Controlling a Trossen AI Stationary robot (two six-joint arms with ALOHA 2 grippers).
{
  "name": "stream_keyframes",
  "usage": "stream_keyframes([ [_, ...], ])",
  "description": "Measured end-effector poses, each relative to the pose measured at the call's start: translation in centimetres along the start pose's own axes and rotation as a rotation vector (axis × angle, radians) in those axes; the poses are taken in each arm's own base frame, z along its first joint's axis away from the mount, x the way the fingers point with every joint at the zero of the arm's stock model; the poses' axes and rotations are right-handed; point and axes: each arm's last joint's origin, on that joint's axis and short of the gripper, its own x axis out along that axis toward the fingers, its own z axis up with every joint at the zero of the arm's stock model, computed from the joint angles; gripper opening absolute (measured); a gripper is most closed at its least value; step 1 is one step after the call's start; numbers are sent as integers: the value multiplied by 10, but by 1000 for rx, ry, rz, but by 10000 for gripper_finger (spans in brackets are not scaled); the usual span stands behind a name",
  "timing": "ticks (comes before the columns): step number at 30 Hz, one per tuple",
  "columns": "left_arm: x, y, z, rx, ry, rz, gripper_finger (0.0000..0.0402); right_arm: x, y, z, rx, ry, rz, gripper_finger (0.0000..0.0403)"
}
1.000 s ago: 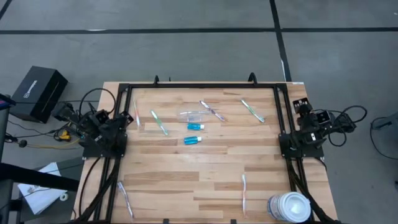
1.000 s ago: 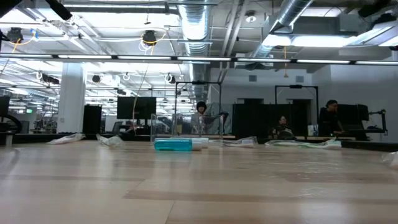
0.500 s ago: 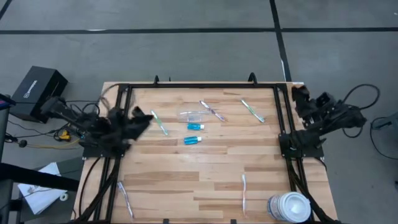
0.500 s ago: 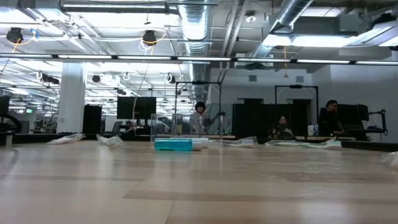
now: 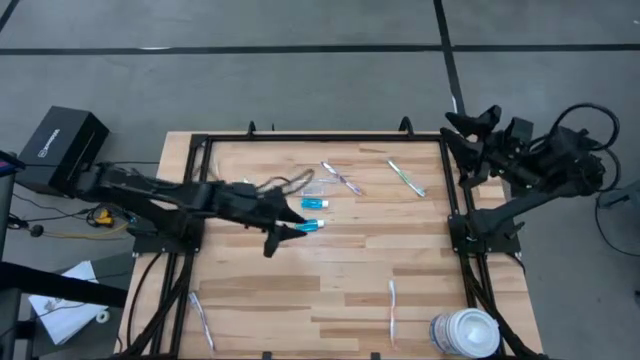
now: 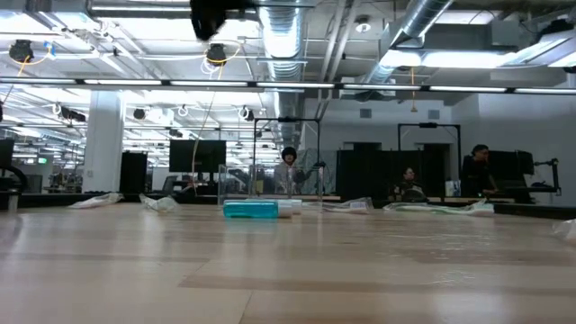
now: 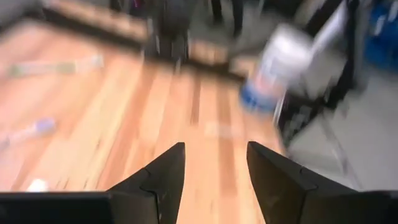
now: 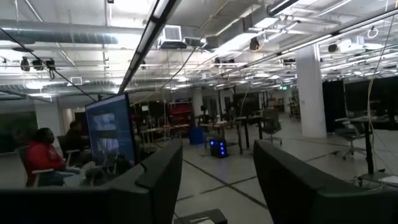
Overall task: Pick & Place toothbrushing station
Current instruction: Put the bottom blue mouthwash into the transparent organizer
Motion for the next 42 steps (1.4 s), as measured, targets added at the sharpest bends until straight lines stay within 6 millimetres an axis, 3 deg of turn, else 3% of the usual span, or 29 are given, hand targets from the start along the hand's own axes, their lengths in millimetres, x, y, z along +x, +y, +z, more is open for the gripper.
stream_keyframes([
  [8,32,28,-33,128,325,62,168,12,6,21,51,-19,-28,188],
  [20,77,58,-73,165,548,255,168,16,6,34,12,-40,-33,188],
  [33,87,92,-78,110,583,351,168,12,4,33,-5,-19,-17,188],
  [42,94,93,-81,100,578,308,168,8,1,36,-4,-27,-12,188],
])
